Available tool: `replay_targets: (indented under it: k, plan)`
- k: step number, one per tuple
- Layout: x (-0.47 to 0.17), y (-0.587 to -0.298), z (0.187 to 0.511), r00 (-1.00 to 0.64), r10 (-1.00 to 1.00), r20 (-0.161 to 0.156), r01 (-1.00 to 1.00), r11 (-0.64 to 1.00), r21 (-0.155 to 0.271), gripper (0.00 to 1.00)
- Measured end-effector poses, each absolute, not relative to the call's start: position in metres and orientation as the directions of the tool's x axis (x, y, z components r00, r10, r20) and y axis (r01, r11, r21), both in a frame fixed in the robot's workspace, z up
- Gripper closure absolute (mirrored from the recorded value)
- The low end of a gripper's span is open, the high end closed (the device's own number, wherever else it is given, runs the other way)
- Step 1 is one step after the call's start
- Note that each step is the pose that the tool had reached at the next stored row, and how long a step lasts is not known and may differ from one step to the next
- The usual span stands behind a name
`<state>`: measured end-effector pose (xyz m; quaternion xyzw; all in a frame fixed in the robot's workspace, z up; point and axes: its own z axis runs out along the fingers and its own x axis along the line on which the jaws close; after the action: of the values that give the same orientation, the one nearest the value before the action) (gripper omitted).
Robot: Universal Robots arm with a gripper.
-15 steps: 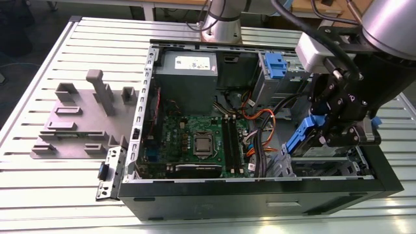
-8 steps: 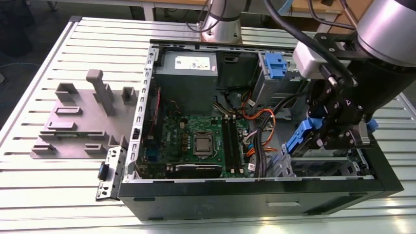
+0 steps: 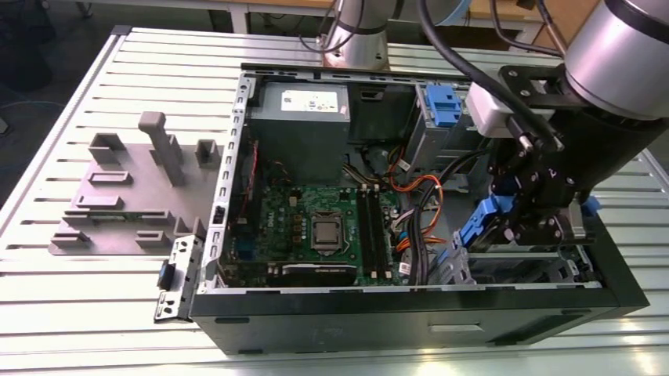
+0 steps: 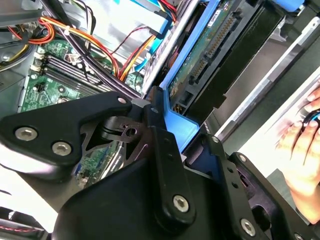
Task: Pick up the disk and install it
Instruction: 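Insert the disk into the insertion slot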
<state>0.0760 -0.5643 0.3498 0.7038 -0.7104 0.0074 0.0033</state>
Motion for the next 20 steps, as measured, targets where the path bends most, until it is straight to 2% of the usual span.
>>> replay_targets:
  k: [20]
  plan:
    - [0.076,-0.564,0.337,-0.009,-1.000,0.016,-1.000,0.009,-0.006,0.64]
